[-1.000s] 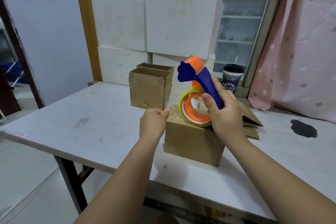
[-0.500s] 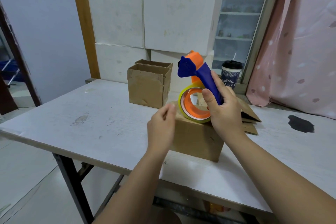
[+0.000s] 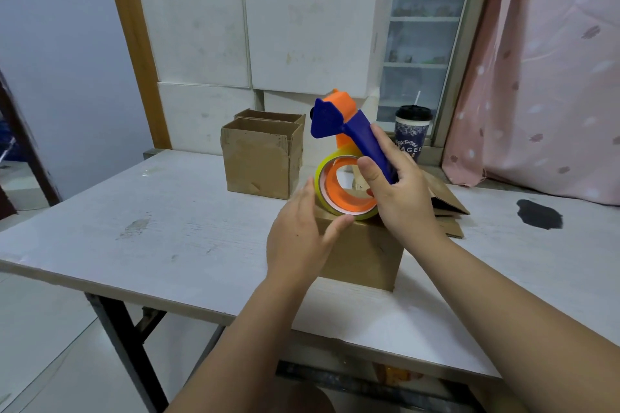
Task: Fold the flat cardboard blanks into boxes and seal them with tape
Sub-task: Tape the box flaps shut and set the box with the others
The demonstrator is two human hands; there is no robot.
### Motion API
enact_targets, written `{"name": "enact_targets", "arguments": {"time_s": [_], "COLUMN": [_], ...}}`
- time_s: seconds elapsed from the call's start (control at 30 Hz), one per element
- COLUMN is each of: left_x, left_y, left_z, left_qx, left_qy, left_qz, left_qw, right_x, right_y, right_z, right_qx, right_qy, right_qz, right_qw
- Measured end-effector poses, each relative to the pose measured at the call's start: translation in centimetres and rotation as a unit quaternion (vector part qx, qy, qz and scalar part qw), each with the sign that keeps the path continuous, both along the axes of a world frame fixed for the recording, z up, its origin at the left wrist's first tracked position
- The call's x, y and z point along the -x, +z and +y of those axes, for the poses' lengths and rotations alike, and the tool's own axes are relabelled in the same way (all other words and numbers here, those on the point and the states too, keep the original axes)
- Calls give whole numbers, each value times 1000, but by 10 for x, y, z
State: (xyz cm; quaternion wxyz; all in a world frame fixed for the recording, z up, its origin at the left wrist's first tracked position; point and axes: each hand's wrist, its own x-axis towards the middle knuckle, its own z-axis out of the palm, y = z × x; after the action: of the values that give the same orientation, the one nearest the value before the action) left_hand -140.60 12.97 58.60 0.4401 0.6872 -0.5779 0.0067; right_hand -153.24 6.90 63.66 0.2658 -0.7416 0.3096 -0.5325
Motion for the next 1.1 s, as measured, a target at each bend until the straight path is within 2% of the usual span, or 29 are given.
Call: {"name": "enact_targets", "arguments": {"time_s": [0.2,0.4,0.53,0.7,0.83,0.9,1.0,1.1], "left_x": [-4,-5,-3,-3,-2,-1,3,4], "left_y": [1,3,5,5,8,7,6,6], "left_z": [0,-3,-4,-5,-3,-3,-2,-1], "left_qx": [-3,-12,-26,-37,-28,-36,-41,-51], "left_qy": [20,35,43,39,34,42,61,67], "left_qz": [-2,-119,-164,-188,-193,-193,-205,-215], "left_qw": [1000,992,985,981,980,980,976,973], "right_x": [13,22,25,32,31,28,29,33], "right_y": [26,44,52,49,20,10,14,29], "right_z": [-15,-29,-36,-37,-30,-24,-22,-29], "right_qx": [-17,29,53,28,-35,-35,-23,-14], "right_qy": [78,81,76,93,100,81,82,109], "right_qz": [98,216,267,238,79,41,48,110], "right_qw": [992,973,959,966,991,995,995,988]}}
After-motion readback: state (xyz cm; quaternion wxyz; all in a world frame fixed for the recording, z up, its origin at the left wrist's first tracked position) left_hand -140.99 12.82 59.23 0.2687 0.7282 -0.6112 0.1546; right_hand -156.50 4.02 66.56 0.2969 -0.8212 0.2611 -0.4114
